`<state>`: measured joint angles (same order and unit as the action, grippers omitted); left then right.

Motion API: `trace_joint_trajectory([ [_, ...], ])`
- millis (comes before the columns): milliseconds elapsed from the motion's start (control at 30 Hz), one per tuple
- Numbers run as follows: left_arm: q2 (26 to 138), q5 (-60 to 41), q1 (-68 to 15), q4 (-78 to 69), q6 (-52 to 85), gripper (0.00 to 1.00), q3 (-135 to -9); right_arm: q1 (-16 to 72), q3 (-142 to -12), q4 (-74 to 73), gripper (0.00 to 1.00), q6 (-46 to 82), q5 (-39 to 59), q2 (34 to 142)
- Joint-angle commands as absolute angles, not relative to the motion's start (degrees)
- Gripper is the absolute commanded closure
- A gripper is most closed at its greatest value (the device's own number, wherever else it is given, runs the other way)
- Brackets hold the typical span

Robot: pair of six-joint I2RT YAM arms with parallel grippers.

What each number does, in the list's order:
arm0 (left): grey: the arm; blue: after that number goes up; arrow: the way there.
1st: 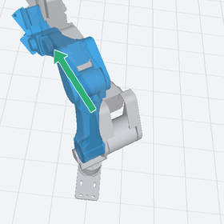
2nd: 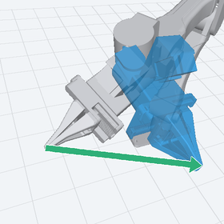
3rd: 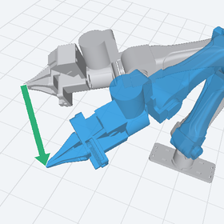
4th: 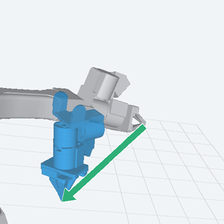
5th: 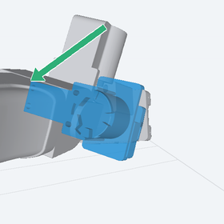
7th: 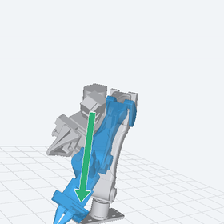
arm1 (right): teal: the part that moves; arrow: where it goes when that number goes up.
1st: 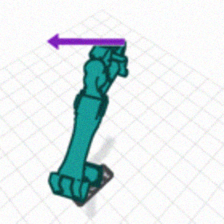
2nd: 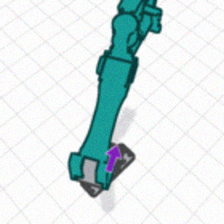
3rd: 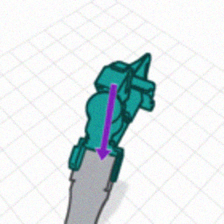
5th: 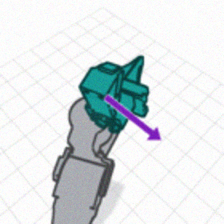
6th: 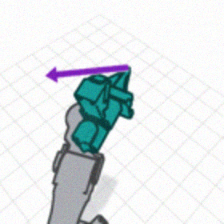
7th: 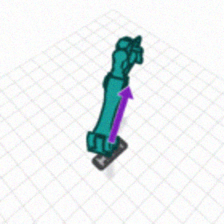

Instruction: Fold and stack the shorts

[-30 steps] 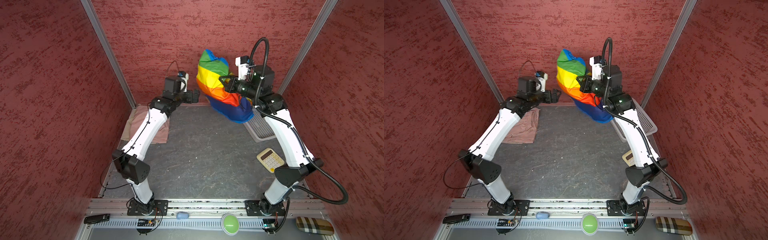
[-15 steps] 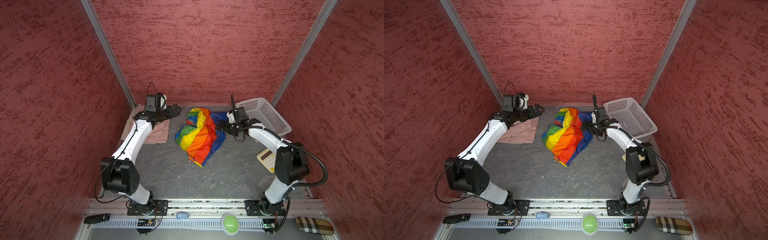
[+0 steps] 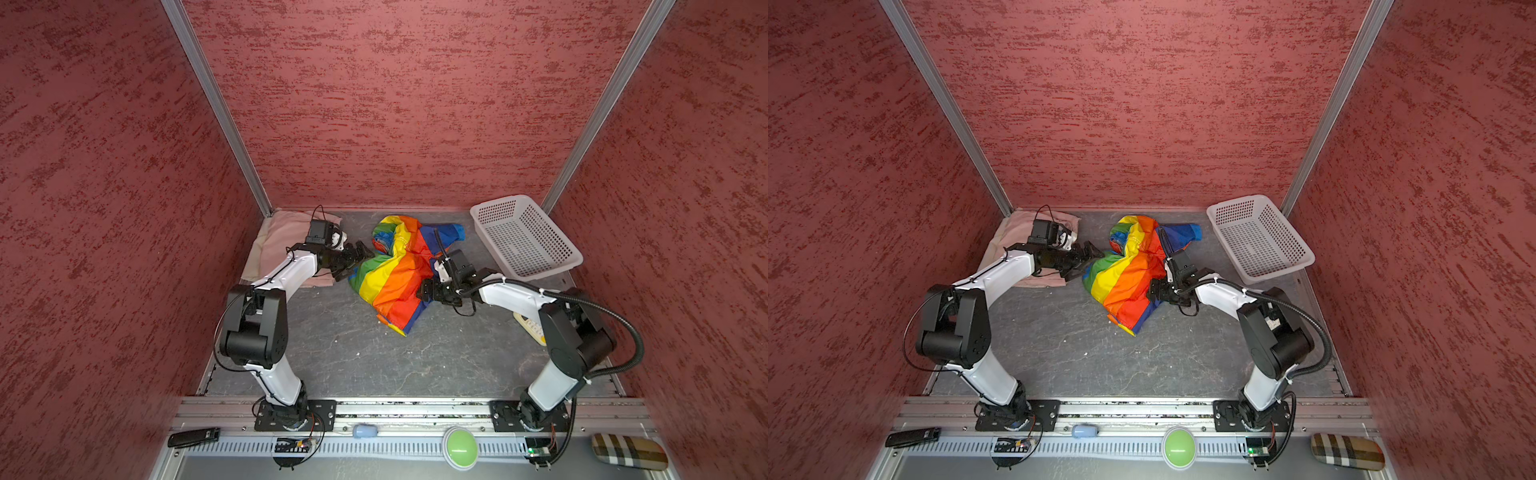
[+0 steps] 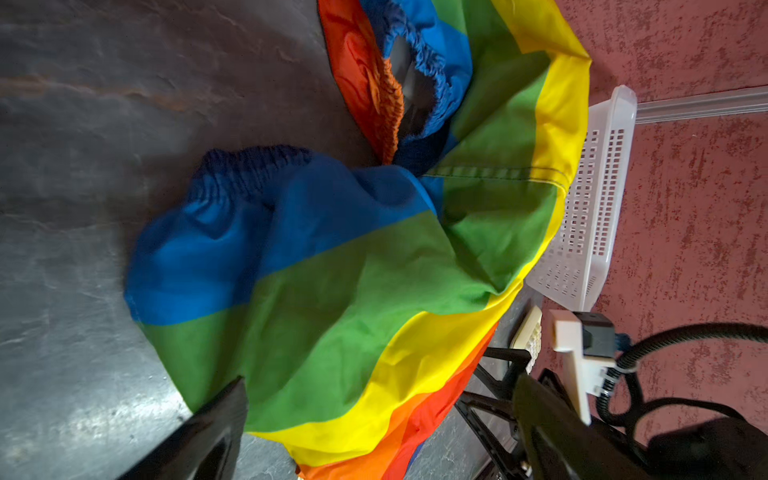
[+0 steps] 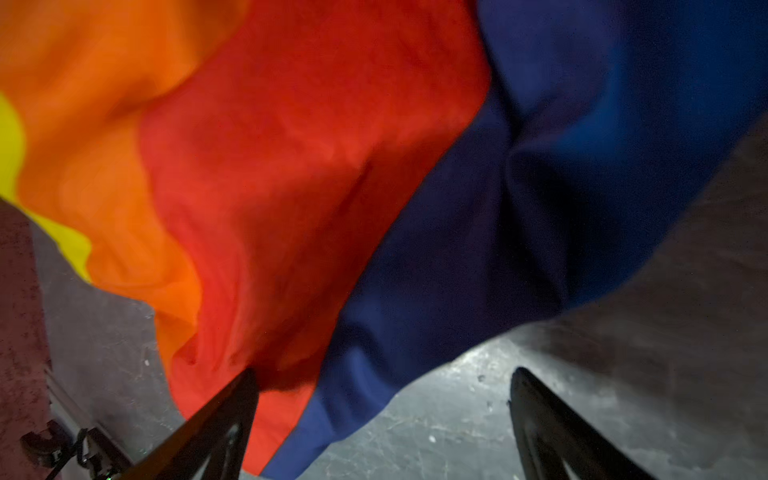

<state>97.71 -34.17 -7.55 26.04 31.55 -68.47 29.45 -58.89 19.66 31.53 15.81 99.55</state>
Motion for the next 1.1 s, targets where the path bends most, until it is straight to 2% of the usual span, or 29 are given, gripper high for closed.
trace_joint_trajectory([
  [0, 95.25, -35.68, -7.02, 25.71, 31.20, 0.01, -67.90, 28.98, -60.87, 16.30, 0.12, 30.87, 12.49, 103.37],
  [33, 94.66, -35.48, -6.88, 25.52, 31.25, 0.01, -66.94, 28.54, -61.23, 15.71, 0.20, 30.77, 11.99, 104.26],
  [200, 92.69, -35.94, -6.54, 23.96, 32.39, 0.01, -63.09, 23.92, -65.96, 14.71, 0.75, 30.48, 12.77, 109.41],
  [300, 91.77, -36.30, -6.80, 23.05, 33.51, 0.01, -61.60, 21.79, -73.56, 19.88, 0.99, 27.28, 11.68, 110.81],
  [467, 90.77, -35.77, -7.31, 22.18, 34.18, 0.01, -60.51, 19.80, -89.01, 31.07, 1.00, 19.94, 7.29, 109.69],
  [500, 90.87, -35.70, -7.56, 21.88, 34.51, 0.01, -60.40, 19.48, -92.10, 33.50, 0.93, 18.64, 6.02, 110.06],
  [533, 91.10, -35.76, -7.90, 21.35, 34.91, 0.01, -60.25, 19.19, -94.39, 35.59, 0.73, 17.72, 4.30, 110.47],
  [600, 91.56, -36.03, -8.58, 20.11, 36.29, 0.01, -59.80, 18.73, -96.22, 38.36, 0.64, 16.74, 1.77, 110.74],
  [733, 92.43, -39.28, -9.71, 11.70, 44.11, 0.01, -55.73, 18.70, -88.76, 34.92, 0.26, 18.54, 3.77, 104.51],
  [833, 93.06, -40.53, -10.44, 3.63, 51.02, 0.01, -51.80, 19.21, -80.23, 31.32, 0.05, 21.81, 6.17, 98.53],
  [867, 93.29, -40.54, -10.74, 1.74, 52.73, 0.01, -50.94, 19.69, -77.51, 29.77, 0.01, 23.02, 7.12, 96.77],
  [1067, 94.68, -39.66, -11.59, -4.26, 57.62, 0.00, -49.24, 24.43, -58.93, 20.49, 0.01, 30.64, 12.16, 89.02],
])
